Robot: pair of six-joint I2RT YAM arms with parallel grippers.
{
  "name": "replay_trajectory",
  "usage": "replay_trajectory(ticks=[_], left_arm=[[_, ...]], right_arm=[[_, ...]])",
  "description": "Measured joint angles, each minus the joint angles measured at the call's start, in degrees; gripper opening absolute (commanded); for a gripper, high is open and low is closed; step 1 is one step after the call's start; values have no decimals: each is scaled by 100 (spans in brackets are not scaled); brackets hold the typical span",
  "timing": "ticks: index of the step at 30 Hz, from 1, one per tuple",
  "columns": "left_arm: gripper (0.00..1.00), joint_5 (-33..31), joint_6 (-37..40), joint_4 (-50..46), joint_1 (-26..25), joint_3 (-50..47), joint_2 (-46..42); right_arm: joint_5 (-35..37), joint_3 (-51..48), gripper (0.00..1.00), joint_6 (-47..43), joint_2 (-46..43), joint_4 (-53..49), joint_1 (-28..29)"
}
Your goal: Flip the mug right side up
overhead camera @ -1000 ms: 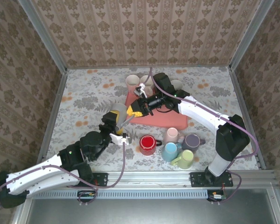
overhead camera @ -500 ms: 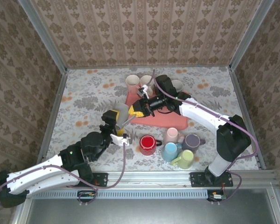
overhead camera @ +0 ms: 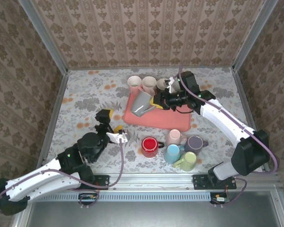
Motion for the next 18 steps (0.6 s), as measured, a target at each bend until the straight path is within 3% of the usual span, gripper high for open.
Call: replay_trajectory(ticks=[5,10,18], left_arm=[[100,-203,-778,-426,223,284,297],[100,-219,-2092,-1272,564,1084,695],[100,647,-4306,-2463,1388,2229,1362]], right_arm=[[1478,105,0,-907,-452,-820,142],[3095,68,0,-1759,-986,-1021,579],[4885,-260,0,-2800,-1220,-623,1537]])
